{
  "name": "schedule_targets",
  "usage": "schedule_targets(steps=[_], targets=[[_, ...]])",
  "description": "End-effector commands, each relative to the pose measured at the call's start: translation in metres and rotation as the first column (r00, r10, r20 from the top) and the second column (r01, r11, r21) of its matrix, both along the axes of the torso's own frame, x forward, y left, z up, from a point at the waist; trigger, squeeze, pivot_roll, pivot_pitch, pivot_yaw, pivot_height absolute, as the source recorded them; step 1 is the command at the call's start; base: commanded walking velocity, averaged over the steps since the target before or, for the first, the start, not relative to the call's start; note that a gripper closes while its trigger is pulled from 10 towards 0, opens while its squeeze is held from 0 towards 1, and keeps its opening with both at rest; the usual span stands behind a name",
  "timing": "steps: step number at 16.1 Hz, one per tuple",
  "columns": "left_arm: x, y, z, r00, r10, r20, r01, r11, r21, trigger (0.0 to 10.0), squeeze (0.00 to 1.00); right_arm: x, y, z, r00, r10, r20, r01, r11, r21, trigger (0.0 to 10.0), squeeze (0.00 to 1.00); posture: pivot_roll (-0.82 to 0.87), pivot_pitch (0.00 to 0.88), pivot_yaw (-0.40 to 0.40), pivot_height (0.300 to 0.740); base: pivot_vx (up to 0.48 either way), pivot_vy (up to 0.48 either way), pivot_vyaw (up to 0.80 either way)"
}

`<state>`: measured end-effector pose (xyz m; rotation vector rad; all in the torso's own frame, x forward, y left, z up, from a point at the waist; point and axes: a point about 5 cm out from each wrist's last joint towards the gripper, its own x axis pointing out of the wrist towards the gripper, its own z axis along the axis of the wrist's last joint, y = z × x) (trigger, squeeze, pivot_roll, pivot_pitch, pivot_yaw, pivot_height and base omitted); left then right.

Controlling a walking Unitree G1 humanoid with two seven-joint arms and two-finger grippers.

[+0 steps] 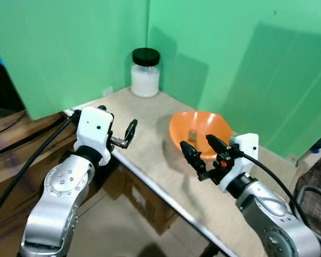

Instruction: Setting the table

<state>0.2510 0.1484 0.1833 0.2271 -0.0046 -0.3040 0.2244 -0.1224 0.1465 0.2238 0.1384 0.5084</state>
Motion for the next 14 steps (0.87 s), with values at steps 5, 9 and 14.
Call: schedule_targets(steps=[5,9,14], targets=[[-0.012,-0.008,-0.011,0.987,-0.135,-0.086,0.138,0.99,0.025,10.0,0.0,-0.001,-0.01,0.003,0.999,0.038,-0.008,-0.038,0.997,-0.066,10.0,0.0,0.13,0.0,-0.054,0.74,0.0,0.0,0.0],[-0.019,0.006,-0.022,0.963,-0.211,-0.168,0.229,0.968,0.098,10.0,0.0,0.021,-0.001,0.009,0.996,0.034,-0.084,-0.046,0.989,-0.14,10.0,0.0,0.13,0.0,-0.053,0.74,0.0,0.0,0.0],[-0.032,0.018,-0.031,0.905,-0.34,-0.258,0.385,0.91,0.153,10.0,0.0,0.087,0.025,0.024,0.954,-0.058,-0.293,0.008,0.985,-0.17,10.0,1.0,0.13,0.0,-0.058,0.74,0.0,0.0,0.0]])
